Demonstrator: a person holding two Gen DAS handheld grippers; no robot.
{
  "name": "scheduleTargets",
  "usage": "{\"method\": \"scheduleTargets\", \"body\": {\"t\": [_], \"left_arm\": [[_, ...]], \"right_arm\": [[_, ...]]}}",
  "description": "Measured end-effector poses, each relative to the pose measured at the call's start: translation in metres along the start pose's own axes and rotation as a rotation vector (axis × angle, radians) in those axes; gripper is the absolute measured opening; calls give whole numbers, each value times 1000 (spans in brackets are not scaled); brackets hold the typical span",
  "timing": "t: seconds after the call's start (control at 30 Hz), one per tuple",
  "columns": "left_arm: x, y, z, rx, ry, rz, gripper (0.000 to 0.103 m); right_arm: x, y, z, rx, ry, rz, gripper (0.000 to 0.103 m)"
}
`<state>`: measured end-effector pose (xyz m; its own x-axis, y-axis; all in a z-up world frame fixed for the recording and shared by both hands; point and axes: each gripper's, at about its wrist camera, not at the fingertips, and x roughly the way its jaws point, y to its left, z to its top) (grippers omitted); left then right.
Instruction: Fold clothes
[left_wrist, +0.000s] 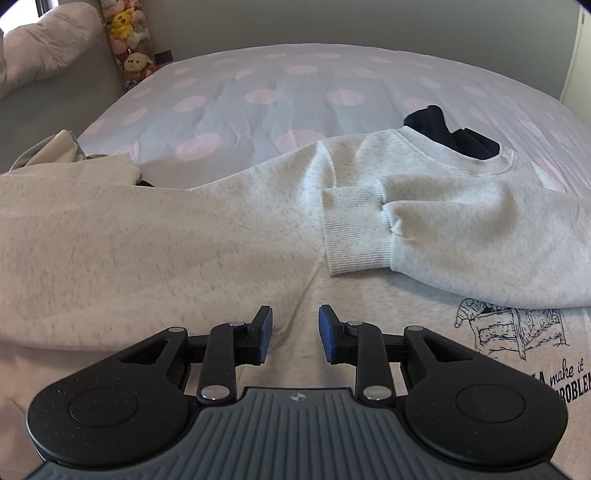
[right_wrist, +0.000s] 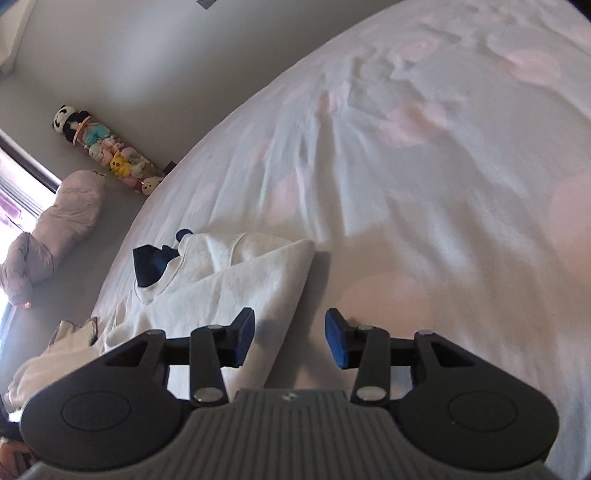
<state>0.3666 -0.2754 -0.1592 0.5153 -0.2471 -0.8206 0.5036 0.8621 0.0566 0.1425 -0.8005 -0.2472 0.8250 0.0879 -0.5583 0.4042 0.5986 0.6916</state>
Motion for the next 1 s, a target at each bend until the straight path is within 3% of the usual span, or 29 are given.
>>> {"method": "scheduleTargets", "body": {"t": [0.13,0.2,0.23,0.27,0.3,0.37,0.47,0.6,0.7,0.8,0.87,1.0], "left_arm": [[10,12,-3,-32,10,-21,25],[12,15,-6,-33,8,-27,25],[12,16,-6,-35,6,-32,25],[13,17,-7,-36,4,-37,25],[13,17,-7,-40,0,-41,25],[13,19,-7,-50,-9,-49,25],[13,20,-7,-71,-27,-63,25],[2,25,-9,-82,-37,-60,25],[-18,38,-9,-85,-51,-40,25],[-38,51,-10,-88,-64,-19,25],[-52,59,-11,-89,-73,-6,26],[-89,85,-17,-115,-107,32,31]], "right_arm": [[33,-15,21,119,1,83,47],[43,-11,27,107,20,112,45],[45,-6,30,75,34,112,40],[48,-1,32,43,48,112,23],[48,6,34,-6,53,97,13],[44,25,38,-134,33,39,8],[36,63,42,-376,-56,-77,7],[62,80,38,-553,-18,-233,6],[71,69,36,-511,7,-267,7],[66,67,33,-447,0,-289,21],[51,71,28,-428,-30,-297,29],[7,90,7,-412,-91,-289,31]]}}
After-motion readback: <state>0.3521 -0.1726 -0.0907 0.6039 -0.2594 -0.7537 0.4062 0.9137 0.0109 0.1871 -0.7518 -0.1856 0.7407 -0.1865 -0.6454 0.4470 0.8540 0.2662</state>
